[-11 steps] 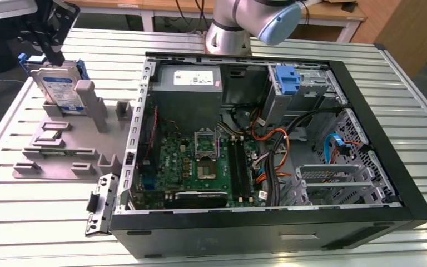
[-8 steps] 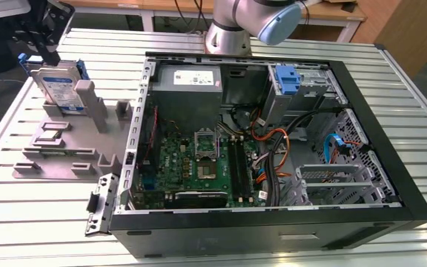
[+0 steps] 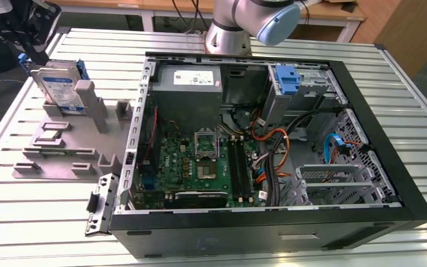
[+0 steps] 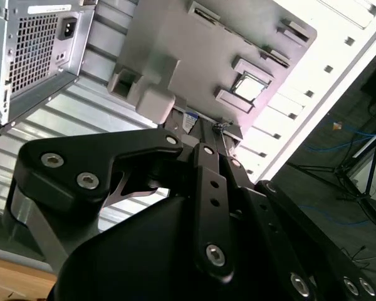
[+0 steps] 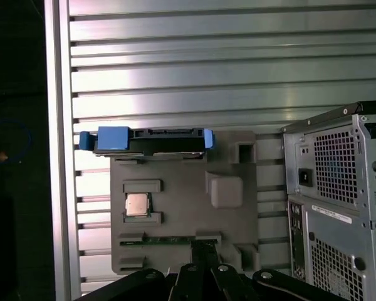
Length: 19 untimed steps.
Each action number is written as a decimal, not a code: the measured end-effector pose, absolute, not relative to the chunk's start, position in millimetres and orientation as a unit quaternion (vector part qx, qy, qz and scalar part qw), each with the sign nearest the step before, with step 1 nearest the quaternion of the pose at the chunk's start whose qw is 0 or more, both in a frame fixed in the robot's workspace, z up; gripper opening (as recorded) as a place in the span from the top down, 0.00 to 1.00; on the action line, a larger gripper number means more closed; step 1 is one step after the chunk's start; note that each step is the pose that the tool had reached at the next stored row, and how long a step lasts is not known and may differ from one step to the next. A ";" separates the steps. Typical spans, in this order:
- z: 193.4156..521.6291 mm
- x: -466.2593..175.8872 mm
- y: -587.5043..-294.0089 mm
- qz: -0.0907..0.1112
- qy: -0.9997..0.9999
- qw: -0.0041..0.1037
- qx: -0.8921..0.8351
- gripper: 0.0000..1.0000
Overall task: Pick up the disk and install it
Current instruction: 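Reach for the disk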
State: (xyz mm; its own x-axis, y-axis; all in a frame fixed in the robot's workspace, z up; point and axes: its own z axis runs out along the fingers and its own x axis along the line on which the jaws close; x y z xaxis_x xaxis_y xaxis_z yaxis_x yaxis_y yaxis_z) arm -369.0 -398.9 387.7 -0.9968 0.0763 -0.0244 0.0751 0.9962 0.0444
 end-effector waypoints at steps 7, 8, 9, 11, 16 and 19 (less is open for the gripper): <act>387.3 -384.9 -398.9 0.022 0.999 0.013 0.038 0.89; 387.2 -387.3 -398.9 0.022 0.999 0.013 0.038 0.89; 387.2 -389.6 -399.0 0.022 0.999 0.013 0.038 0.89; 387.0 -394.1 -399.0 0.022 0.999 0.013 0.038 0.89; 386.7 -399.4 -397.1 0.023 0.999 0.013 0.038 0.89; 385.9 -399.4 -394.3 0.025 0.999 0.013 0.038 0.89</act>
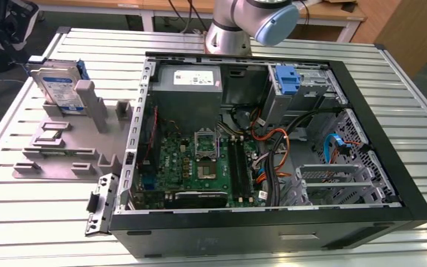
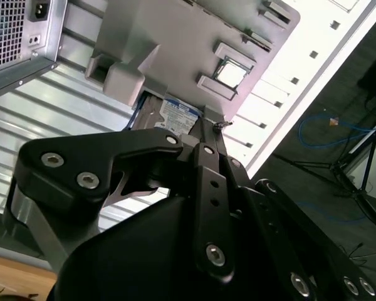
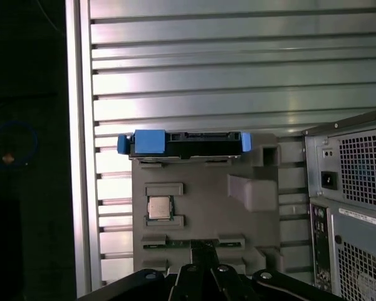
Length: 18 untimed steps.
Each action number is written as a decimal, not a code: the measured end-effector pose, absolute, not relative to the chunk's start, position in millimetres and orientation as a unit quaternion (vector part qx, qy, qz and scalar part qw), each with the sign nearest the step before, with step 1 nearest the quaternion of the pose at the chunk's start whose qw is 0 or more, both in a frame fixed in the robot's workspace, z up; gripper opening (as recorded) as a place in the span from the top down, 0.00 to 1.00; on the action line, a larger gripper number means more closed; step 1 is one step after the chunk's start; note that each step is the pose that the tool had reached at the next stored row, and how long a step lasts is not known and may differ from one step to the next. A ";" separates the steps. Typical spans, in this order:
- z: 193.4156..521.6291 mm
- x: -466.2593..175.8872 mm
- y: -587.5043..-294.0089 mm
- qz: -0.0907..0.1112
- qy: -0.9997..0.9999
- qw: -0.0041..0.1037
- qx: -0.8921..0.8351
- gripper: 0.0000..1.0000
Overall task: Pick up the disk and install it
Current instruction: 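Reach for the disk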
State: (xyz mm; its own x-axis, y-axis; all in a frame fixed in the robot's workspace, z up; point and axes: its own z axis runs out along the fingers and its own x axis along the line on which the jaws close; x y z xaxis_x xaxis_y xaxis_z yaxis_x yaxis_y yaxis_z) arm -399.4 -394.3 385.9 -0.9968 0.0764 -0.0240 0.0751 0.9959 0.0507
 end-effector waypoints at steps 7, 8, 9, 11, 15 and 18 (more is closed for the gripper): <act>383.2 -399.3 -384.0 0.026 0.999 0.013 0.038 0.89; 382.9 -399.3 -382.5 0.026 0.999 0.013 0.038 0.89; 382.7 -399.3 -381.4 0.026 0.999 0.013 0.038 0.89; 382.6 -399.3 -381.0 0.026 0.999 0.013 0.038 0.89; 382.2 -399.1 -378.1 0.026 0.999 0.013 0.038 0.89; 380.6 -397.6 -372.9 0.026 0.999 0.013 0.038 0.89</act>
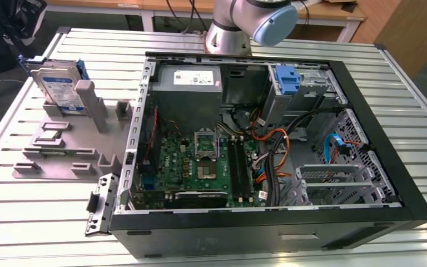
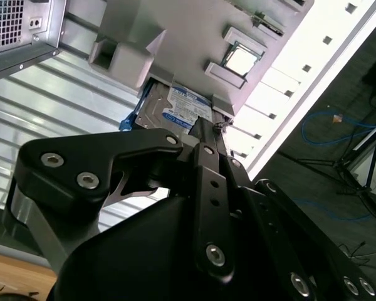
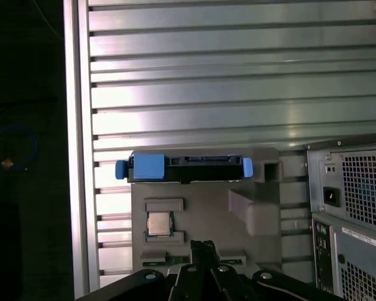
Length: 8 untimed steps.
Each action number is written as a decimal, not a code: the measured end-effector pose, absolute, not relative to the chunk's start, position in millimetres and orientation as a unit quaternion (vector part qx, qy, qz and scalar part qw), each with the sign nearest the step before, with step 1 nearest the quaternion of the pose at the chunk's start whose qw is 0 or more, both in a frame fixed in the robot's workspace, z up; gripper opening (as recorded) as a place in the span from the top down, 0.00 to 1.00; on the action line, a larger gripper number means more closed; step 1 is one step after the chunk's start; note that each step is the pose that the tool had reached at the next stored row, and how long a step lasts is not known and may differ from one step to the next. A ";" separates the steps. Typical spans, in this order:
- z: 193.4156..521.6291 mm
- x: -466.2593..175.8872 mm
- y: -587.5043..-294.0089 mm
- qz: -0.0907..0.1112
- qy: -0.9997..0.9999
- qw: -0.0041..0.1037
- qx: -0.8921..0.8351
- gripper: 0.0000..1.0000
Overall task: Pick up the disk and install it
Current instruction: 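Reach for the disk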
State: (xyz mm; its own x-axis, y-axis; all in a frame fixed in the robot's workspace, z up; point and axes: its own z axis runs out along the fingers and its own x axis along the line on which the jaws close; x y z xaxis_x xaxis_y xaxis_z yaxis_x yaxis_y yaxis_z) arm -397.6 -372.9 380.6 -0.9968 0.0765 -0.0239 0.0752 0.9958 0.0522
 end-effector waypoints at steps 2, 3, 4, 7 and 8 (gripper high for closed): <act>378.8 -396.0 -370.0 0.026 0.999 0.013 0.038 0.89; 377.4 -395.1 -369.0 0.026 0.999 0.013 0.038 0.89; 375.7 -394.4 -368.2 0.026 0.999 0.013 0.038 0.89; 372.7 -393.1 -365.7 0.026 0.999 0.013 0.038 0.89; 372.5 -392.9 -364.4 0.026 0.999 0.013 0.038 0.89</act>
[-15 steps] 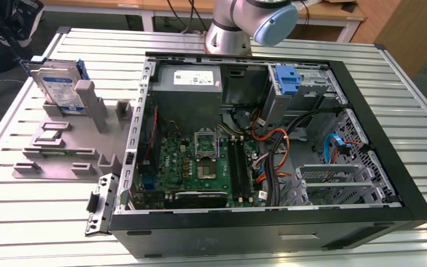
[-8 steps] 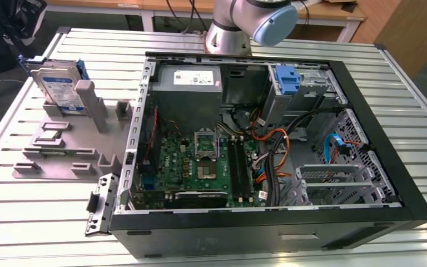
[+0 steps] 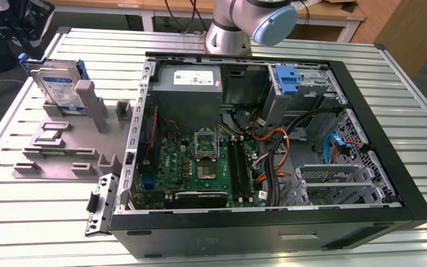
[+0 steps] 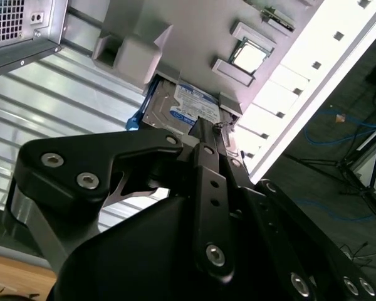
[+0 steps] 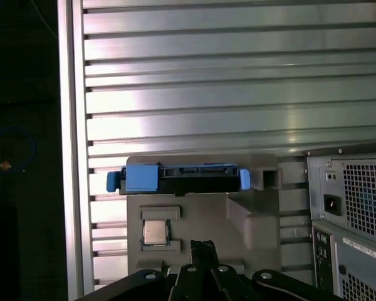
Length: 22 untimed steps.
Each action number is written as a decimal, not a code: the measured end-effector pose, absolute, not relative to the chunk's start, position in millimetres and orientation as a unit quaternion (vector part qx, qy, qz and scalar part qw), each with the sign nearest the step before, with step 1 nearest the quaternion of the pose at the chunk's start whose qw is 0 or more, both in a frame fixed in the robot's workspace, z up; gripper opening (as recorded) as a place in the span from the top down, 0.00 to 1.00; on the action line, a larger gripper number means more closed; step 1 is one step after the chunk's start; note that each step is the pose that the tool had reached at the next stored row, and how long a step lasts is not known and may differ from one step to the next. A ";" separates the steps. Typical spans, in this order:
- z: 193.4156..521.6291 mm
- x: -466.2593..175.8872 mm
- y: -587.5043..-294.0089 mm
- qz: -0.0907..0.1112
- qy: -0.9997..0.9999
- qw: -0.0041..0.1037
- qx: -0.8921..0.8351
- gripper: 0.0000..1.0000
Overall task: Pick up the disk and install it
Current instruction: 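Reach for the disk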
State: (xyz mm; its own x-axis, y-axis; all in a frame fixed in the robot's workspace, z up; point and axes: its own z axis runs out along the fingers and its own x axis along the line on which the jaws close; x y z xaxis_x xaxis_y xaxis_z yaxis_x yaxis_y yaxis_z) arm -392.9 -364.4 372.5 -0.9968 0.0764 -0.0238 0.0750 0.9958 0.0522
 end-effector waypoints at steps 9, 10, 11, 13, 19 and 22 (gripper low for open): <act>370.0 -392.2 -349.5 0.026 0.999 0.013 0.038 0.89; 369.9 -392.2 -349.2 0.026 0.999 0.013 0.038 0.89; 369.9 -392.2 -348.5 0.026 0.999 0.013 0.038 0.89; 369.4 -392.2 -346.1 0.027 0.999 0.013 0.038 0.89; 366.9 -392.2 -336.8 0.027 0.999 0.013 0.038 0.89; 366.1 -392.2 -333.7 0.027 0.999 0.013 0.038 0.89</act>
State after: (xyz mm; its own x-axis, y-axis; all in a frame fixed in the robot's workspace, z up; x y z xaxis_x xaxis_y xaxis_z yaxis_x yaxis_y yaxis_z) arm -392.2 -333.7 366.1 -0.9968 0.0765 -0.0236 0.0751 0.9957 0.0549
